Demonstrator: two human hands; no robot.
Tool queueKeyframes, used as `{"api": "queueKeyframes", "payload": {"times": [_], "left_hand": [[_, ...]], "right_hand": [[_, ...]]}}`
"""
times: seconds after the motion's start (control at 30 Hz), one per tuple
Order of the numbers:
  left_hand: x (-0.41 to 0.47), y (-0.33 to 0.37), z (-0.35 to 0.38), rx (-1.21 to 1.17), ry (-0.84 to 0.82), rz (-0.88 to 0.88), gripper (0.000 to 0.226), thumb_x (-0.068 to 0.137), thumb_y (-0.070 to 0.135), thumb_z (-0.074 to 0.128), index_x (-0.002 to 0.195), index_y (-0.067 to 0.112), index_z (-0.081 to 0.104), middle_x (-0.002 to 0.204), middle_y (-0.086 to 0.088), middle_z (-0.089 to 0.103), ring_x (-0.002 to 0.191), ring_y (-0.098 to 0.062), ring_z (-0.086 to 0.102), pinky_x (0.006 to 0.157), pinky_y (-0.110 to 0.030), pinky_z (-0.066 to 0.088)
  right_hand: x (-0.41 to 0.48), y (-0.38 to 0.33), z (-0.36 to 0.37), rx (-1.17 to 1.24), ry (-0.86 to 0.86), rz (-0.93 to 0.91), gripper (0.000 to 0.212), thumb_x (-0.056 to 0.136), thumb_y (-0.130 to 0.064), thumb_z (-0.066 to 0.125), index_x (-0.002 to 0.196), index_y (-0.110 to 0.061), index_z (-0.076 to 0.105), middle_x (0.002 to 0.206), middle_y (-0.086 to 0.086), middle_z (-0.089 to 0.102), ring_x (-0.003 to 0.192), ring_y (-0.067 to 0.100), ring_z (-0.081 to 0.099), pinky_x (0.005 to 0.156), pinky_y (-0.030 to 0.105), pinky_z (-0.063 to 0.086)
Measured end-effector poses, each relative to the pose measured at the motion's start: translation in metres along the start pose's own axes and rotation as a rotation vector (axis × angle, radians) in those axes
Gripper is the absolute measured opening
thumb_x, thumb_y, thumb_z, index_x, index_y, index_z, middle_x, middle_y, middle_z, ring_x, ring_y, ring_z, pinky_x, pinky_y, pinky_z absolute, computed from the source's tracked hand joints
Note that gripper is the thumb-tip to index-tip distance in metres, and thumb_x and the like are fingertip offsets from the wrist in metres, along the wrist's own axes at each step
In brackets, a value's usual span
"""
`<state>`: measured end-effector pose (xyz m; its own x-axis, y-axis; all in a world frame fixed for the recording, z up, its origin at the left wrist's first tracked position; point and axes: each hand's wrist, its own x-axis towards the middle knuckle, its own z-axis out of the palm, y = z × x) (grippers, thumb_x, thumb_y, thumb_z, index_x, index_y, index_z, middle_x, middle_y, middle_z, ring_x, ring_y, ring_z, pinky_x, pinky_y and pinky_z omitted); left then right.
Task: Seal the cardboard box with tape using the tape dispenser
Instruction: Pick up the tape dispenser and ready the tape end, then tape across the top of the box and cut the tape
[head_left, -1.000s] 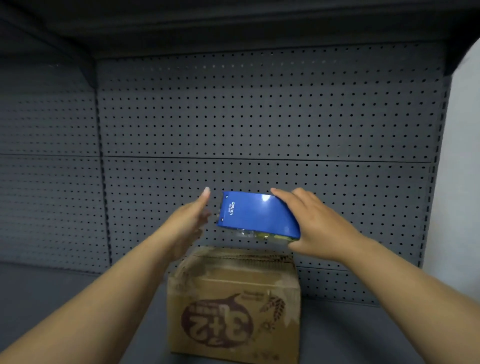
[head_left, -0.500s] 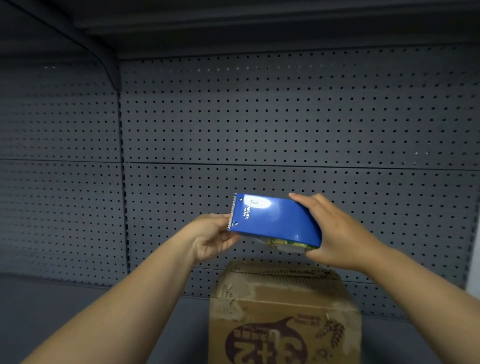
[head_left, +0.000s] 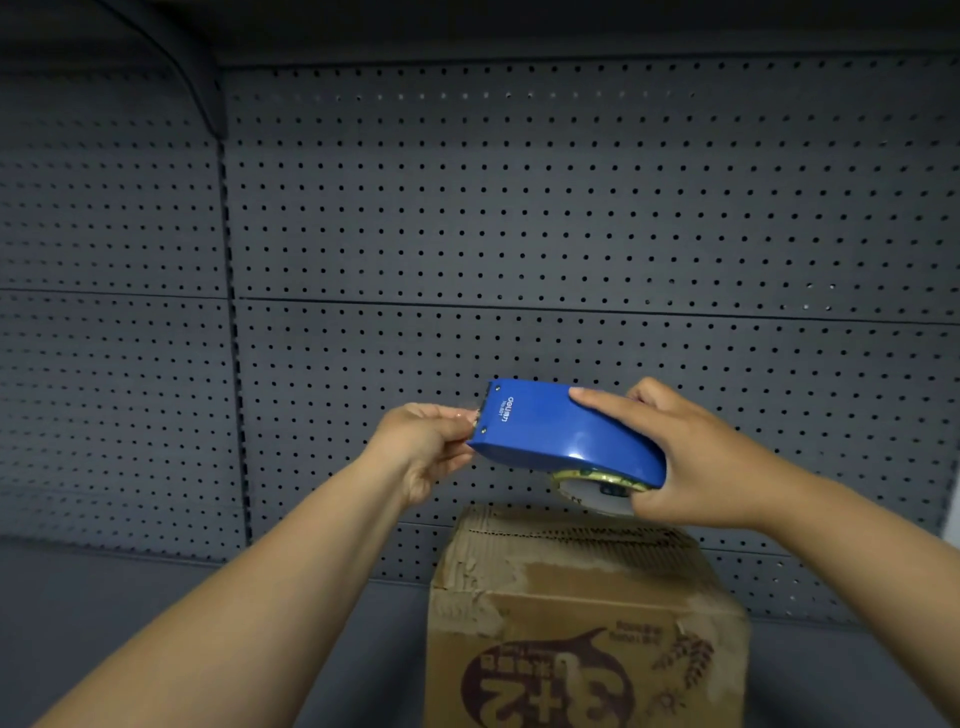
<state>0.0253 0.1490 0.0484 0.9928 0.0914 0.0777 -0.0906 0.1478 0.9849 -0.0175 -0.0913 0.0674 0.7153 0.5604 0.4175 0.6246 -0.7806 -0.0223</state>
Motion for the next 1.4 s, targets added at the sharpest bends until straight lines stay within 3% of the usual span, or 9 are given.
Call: {"api": "queueKeyframes", "payload": {"times": [0.1,0.2,0.47,0.7,1.03,1.13,1.27,1.33,1.4], "left_hand": [[0.002,0.001,-0.003,-0.017,0.025,0.007,0.015,0.086,0.001,0.06,0.072,0.007,0.063,0.046,0.002,0.068,0.047,-0.008,0.063,0.05,-0.017,0.054],[0.007,0.001,-0.023,-0.033,0.082,0.006,0.008,0.083,0.004,0.064,0.076,0.007,0.065,0.045,0.001,0.067,0.04,-0.004,0.062,0.046,-0.015,0.054],[0.012,-0.037,-0.028,0.191,0.068,-0.132,0.012,0.089,0.011,0.059,0.094,0.0,0.058,0.071,-0.008,0.062,0.063,-0.013,0.061,0.053,-0.02,0.052],[0.016,-0.069,-0.023,0.673,0.162,-0.084,0.047,0.087,0.009,0.058,0.044,0.01,0.039,0.038,-0.004,0.045,0.038,-0.018,0.038,0.059,-0.029,0.038],[0.008,-0.089,-0.013,1.001,0.208,-0.112,0.044,0.092,0.014,0.047,0.05,0.011,0.033,0.051,-0.004,0.033,0.048,-0.016,0.033,0.046,-0.027,0.027],[0.01,-0.094,-0.01,1.112,0.122,-0.201,0.033,0.096,0.006,0.035,0.067,0.009,0.05,0.083,-0.012,0.061,0.07,-0.019,0.053,0.067,-0.027,0.046],[0.008,-0.089,-0.012,1.198,-0.011,-0.312,0.029,0.094,0.006,0.032,0.07,0.01,0.047,0.067,-0.007,0.044,0.058,-0.016,0.041,0.062,-0.025,0.037],[0.01,-0.08,-0.007,1.264,0.079,-0.218,0.028,0.097,0.013,0.033,0.109,0.005,0.057,0.103,-0.013,0.06,0.094,-0.024,0.059,0.087,-0.03,0.045],[0.009,-0.076,0.002,1.249,0.105,-0.048,0.044,0.1,0.022,0.028,0.139,0.003,0.037,0.147,-0.016,0.04,0.134,-0.029,0.04,0.112,-0.038,0.031]], "right_hand": [[-0.002,0.002,-0.007,-0.005,-0.017,0.008,0.086,0.064,-0.051,0.055,0.127,-0.068,0.0,0.097,-0.023,0.029,0.083,-0.001,0.043,0.064,0.017,0.037],[-0.013,0.016,-0.013,-0.032,-0.031,0.017,0.089,0.073,-0.036,0.064,0.125,-0.068,0.0,0.094,-0.021,0.031,0.082,0.001,0.045,0.064,0.018,0.039],[-0.02,0.04,-0.017,0.028,-0.168,0.046,0.091,0.075,-0.023,0.066,0.124,-0.069,0.005,0.097,-0.015,0.035,0.084,-0.003,0.048,0.066,0.014,0.047],[-0.01,0.041,-0.002,-0.034,-0.273,0.028,0.084,0.077,-0.032,0.065,0.123,-0.067,0.004,0.093,-0.014,0.034,0.081,0.002,0.043,0.065,0.011,0.037],[-0.004,0.037,0.011,-0.028,-0.317,0.063,0.081,0.079,-0.033,0.061,0.136,-0.058,0.01,0.093,-0.014,0.032,0.085,0.002,0.042,0.07,0.021,0.04],[-0.003,0.036,0.013,-0.04,-0.327,0.061,0.081,0.078,-0.042,0.063,0.137,-0.058,0.009,0.095,-0.015,0.032,0.087,0.001,0.042,0.066,0.019,0.036],[0.0,0.036,0.016,-0.024,-0.343,0.059,0.078,0.075,-0.06,0.059,0.137,-0.057,0.013,0.093,-0.015,0.032,0.087,-0.002,0.041,0.067,0.018,0.033],[0.002,0.036,0.017,0.01,-0.356,0.059,0.073,0.075,-0.062,0.057,0.135,-0.059,0.016,0.092,-0.014,0.033,0.087,0.0,0.042,0.072,0.02,0.036],[0.004,0.036,0.018,0.038,-0.371,0.05,0.069,0.076,-0.061,0.058,0.131,-0.064,0.017,0.093,-0.012,0.034,0.087,0.0,0.042,0.075,0.02,0.037]]}}
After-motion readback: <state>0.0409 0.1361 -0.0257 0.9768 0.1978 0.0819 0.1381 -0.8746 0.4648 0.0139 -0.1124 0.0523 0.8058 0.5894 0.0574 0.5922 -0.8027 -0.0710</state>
